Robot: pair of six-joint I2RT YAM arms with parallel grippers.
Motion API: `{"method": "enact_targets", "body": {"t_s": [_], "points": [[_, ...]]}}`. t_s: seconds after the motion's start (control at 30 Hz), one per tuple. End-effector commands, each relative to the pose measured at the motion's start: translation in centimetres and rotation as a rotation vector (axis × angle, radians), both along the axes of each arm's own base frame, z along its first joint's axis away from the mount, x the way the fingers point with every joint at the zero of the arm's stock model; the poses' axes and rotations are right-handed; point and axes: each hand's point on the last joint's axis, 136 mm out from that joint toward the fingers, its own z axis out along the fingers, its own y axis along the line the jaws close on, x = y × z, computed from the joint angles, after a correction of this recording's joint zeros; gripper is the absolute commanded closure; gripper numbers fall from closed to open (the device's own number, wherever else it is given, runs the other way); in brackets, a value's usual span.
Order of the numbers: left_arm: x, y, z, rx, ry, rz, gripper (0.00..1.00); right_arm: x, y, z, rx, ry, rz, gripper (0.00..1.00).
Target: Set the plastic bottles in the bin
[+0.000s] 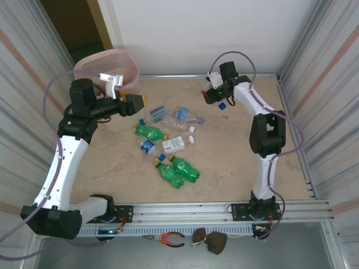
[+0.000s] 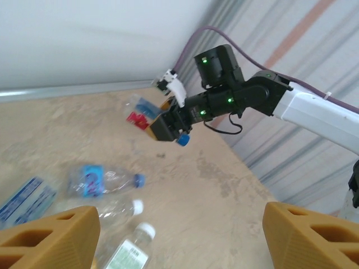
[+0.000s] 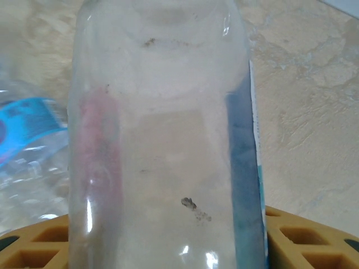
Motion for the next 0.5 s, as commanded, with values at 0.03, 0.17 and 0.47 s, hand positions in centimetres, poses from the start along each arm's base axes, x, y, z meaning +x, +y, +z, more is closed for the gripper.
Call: {"method": "enact_targets", "body": {"t_s": [0.03, 0.17, 0.47], "points": [[-0.7, -3.3, 3.0, -0.047, -0.168, -0.155, 0.23, -3.3, 2.3, 6.0, 0.203, -0.04, 0.037, 0.43], [-1.3, -5.1, 4.2, -0.06, -0.232, -0.208, 0.23, -6.2, 3.8, 10.2, 0.36, -0.079, 0.082, 0.43], [-3.1, -7.3, 6.8, -0.129, -0.331, -0.249, 0.21, -13.8, 6.1, 19.8, 0.671, -0.236, 0.206, 0.44]]}}
